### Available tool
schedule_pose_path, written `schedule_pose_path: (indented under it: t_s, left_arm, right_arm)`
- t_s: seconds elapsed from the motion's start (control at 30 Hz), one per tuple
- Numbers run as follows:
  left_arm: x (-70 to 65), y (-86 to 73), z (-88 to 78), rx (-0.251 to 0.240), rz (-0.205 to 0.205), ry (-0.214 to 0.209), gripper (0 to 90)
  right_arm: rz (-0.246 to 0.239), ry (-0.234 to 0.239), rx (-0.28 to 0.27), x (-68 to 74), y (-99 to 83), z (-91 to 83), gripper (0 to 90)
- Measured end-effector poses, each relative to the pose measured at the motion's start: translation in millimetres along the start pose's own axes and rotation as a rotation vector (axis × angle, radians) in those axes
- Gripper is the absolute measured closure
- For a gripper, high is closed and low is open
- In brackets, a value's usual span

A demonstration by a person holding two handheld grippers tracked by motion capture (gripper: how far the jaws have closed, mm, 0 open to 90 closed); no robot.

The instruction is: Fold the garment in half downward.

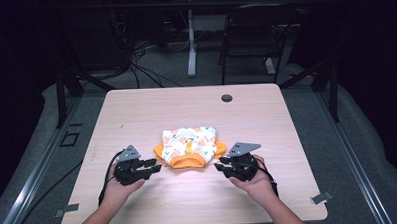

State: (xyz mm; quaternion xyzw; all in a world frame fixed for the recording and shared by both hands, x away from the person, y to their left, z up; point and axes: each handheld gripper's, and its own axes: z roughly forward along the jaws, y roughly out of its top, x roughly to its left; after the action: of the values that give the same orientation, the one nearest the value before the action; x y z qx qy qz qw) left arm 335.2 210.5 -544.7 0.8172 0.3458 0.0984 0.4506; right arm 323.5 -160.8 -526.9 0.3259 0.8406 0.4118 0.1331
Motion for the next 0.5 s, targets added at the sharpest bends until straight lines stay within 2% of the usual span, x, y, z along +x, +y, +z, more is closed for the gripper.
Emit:
schedule_pose_path:
  t_s: [0.1, 0.2, 0.4, 0.5]
  left_arm:
    - [-2.2, -7.0, -2.8, 0.008, 0.022, 0.016, 62.1]
    - [-1.7, -11.6, -2.9, 0.007, 0.024, 0.018, 61.0]
    - [2.7, -19.4, -0.5, 0.000, 0.000, 0.024, 59.2]
    - [4.4, -22.4, 0.7, 0.006, 0.003, 0.033, 59.0]
  right_arm:
    - [0.002, -0.008, 0.002, 1.8, -7.9, -1.0, 66.9]
    - [0.003, -0.017, 0.005, 2.6, -13.1, -0.9, 66.2]
    - [-0.005, -0.025, 0.014, 5.1, -20.6, 2.9, 65.6]
    - [-0.004, -0.024, 0.015, 5.6, -22.9, 3.7, 65.4]
